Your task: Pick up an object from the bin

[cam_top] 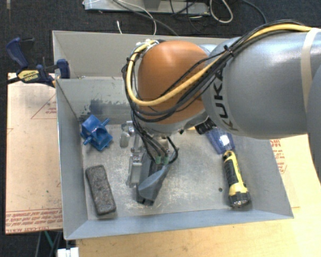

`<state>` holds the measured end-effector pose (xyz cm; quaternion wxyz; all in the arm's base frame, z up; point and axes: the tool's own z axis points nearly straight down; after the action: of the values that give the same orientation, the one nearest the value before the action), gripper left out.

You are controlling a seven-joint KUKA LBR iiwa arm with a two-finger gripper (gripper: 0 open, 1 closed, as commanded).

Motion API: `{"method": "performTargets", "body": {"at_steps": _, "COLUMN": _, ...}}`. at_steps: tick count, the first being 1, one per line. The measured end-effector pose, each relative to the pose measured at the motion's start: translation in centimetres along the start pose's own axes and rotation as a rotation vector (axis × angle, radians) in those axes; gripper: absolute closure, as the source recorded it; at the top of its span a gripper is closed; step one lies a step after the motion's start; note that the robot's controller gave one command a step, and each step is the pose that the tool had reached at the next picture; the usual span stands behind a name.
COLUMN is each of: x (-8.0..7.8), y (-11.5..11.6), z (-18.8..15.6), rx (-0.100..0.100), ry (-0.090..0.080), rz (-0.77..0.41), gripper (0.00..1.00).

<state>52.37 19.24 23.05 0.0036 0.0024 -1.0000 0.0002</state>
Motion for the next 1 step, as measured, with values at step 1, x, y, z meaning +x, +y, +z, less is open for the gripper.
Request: {"method": "performTargets", "body": {"at_steps": 1, "x": -0.19, "y": -0.14, "z": -0.46, "rx": -0.001, "ry": -0.008, "rz": 0.005, "gripper": 0.0}}
